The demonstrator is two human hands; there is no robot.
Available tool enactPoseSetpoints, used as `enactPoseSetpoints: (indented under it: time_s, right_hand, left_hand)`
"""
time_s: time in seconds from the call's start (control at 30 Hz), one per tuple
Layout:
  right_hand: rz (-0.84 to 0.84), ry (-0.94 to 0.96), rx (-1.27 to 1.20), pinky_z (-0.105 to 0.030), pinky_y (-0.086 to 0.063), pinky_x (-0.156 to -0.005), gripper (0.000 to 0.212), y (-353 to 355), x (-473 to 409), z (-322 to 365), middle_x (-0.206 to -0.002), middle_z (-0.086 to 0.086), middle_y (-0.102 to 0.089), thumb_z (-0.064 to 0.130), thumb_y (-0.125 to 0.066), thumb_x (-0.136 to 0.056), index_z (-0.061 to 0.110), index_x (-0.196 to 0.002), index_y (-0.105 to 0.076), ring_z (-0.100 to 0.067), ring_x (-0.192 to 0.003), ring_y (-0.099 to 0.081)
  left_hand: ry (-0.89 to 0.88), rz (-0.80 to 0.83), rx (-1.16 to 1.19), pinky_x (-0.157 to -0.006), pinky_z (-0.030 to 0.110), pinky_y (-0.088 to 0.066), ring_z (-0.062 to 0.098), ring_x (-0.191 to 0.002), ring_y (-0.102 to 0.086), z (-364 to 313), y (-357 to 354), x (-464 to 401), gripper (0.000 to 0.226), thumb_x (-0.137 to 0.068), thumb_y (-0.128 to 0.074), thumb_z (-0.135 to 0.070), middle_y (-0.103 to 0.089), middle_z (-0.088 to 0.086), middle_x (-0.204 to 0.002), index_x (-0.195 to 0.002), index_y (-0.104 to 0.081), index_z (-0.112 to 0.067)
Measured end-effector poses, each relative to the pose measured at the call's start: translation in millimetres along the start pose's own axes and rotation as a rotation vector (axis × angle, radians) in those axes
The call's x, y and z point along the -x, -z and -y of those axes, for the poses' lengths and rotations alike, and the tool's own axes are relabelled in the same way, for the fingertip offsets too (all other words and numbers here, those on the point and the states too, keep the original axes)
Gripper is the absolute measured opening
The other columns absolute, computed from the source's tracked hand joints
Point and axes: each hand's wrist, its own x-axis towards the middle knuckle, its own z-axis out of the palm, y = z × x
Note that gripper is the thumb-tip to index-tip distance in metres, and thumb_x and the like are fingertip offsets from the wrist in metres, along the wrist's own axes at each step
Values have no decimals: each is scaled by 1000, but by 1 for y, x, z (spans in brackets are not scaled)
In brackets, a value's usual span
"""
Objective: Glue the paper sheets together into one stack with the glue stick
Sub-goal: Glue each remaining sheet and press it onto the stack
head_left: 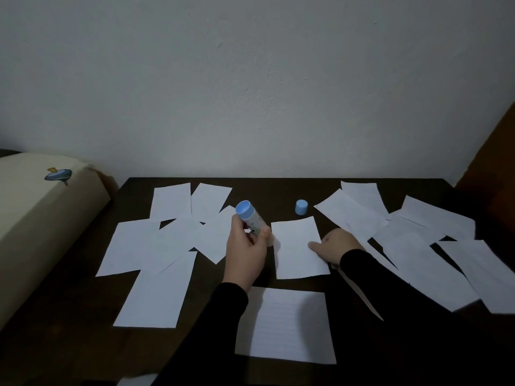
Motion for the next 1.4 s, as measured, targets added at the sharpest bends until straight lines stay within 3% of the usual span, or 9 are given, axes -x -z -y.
enactPoseSetpoints:
  time_s: [0.1,0.27,0.37,0.43,0.57,0.8,1.23,1.33,1.4]
  right_hand:
    - [7,-1,129,-30,-42,-75,37,-4,3,3,-75,-1,-54,53,-56,-89,16,-92,-57,-16,-80,-55]
    - [-116,121,278,-26,-42,-68,42,1,18,-4,-77,2,-57,58,-46,-92,18,-92,-59,-12,-73,-54]
    - [-149,423,291,-28,-46,-85,30,6,23,-22,-101,7,-58,49,-53,-91,25,-107,-60,-10,-94,-53]
    - [-82,596,322,-35,-39,-102,41,3,25,-35,-127,10,-50,50,-56,-88,32,-125,-53,-10,-117,-45]
    - [-1,608,315,-43,-24,-114,59,0,33,-45,-151,9,-32,50,-55,-89,32,-143,-39,-13,-139,-27]
    - [-9,588,306,-47,-25,-114,56,-1,40,-42,-151,8,-29,45,-57,-89,29,-140,-40,-14,-139,-26]
    - [22,555,297,-49,-24,-113,58,-5,38,-41,-152,11,-26,45,-59,-88,32,-142,-39,-14,-141,-22]
    - [7,563,297,-48,-25,-112,58,-5,39,-41,-151,11,-27,45,-59,-88,32,-141,-39,-14,-140,-23]
    - [7,560,301,-47,-25,-112,58,-4,40,-40,-151,10,-28,45,-59,-88,31,-141,-39,-14,-140,-24]
  left_hand:
    - [4,65,-18,-99,33,-43,10,-119,-46,2,-7,4,37,-93,-59,-25,-50,-8,-126,-121,-37,-34]
    - [-22,203,-76,-85,16,-40,0,-103,-46,4,-18,14,37,-91,-63,-22,-46,-24,-102,-116,-39,-35]
    - [-68,277,-171,-82,16,-42,1,-103,-48,8,-25,19,41,-90,-65,-25,-47,-23,-107,-119,-39,-38]
    - [-109,312,-229,-79,14,-43,0,-96,-50,10,-29,22,38,-90,-65,-27,-50,-23,-105,-118,-41,-38]
    - [-172,355,-294,-69,11,-42,0,-90,-52,12,-35,26,34,-89,-65,-28,-50,-24,-98,-111,-41,-39]
    - [-240,405,-374,-78,12,-41,-2,-90,-51,12,-38,31,34,-90,-64,-21,-50,-23,-98,-112,-43,-36]
    - [-144,334,-462,-92,24,-39,4,-109,-49,19,-5,16,36,-90,-62,-20,-54,-15,-116,-119,-46,-32]
    - [-135,301,-451,-98,29,-44,10,-117,-52,21,-1,16,48,-91,-62,-20,-53,-15,-119,-130,-37,-33]
    - [-137,214,-375,-96,31,-48,10,-110,-58,21,0,17,72,-91,-62,-17,-57,-5,-126,-141,-15,-39]
